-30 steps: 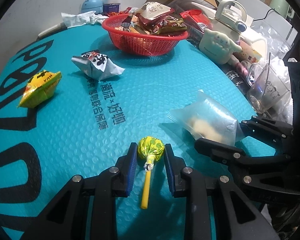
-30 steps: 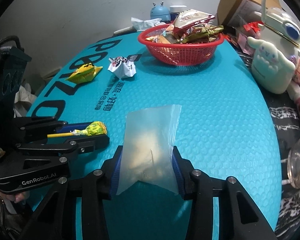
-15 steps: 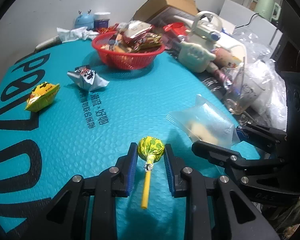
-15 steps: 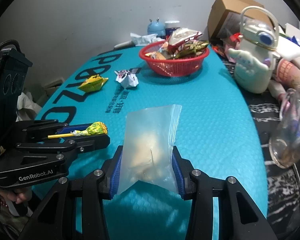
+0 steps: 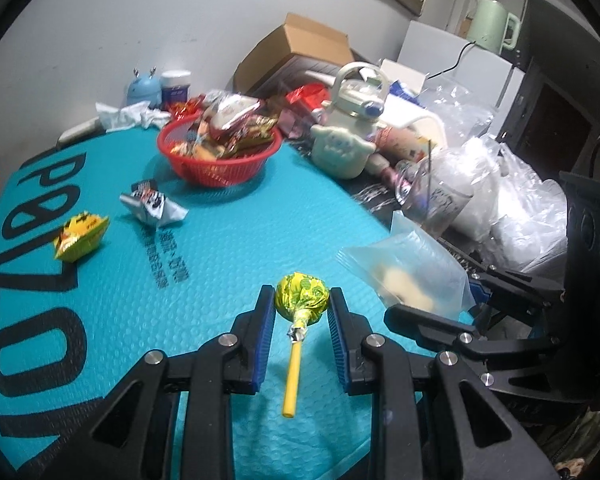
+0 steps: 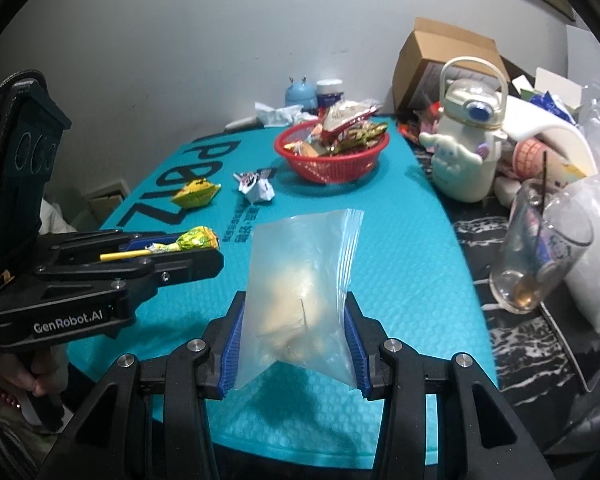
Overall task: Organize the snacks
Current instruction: 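Carry the lollipop with the left tool while the right tool carries the cookie bag to the basket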
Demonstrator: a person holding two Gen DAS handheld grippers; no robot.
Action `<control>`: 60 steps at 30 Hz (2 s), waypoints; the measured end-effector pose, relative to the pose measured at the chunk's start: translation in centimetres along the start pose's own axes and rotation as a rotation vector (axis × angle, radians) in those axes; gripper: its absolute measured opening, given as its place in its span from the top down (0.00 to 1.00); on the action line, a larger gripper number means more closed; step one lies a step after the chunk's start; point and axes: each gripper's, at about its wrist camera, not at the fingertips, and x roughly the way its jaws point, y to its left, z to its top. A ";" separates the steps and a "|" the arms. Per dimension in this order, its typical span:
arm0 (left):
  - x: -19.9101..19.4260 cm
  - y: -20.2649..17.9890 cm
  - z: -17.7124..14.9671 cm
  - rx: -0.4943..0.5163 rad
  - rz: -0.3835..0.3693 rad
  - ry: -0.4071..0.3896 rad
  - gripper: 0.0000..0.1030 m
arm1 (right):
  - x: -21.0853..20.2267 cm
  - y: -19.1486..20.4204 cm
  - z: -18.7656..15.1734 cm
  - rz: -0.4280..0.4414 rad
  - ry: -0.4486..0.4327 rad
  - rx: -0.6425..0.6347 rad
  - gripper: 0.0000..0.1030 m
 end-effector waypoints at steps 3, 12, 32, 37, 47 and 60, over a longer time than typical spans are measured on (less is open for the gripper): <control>-0.5 -0.4 0.8 0.008 -0.013 -0.015 0.75 | -0.7 -0.1 0.5 -0.002 -0.024 0.003 0.57; -1.8 -0.5 4.5 0.045 -0.030 -0.074 0.75 | -1.8 -0.2 3.6 -0.015 -0.098 -0.014 0.57; 1.2 3.8 13.7 0.064 0.031 -0.121 0.75 | 1.8 -2.4 14.1 -0.023 -0.194 -0.076 0.57; 4.4 5.0 15.3 0.069 0.035 -0.074 0.75 | 4.1 -3.6 15.7 -0.028 -0.189 -0.064 0.57; 11.1 7.3 16.7 0.045 0.027 0.041 0.75 | 9.2 -6.1 17.0 -0.038 -0.136 -0.037 0.57; 15.5 9.4 16.6 0.010 0.050 0.141 0.75 | 13.1 -7.7 17.7 -0.045 -0.093 -0.018 0.57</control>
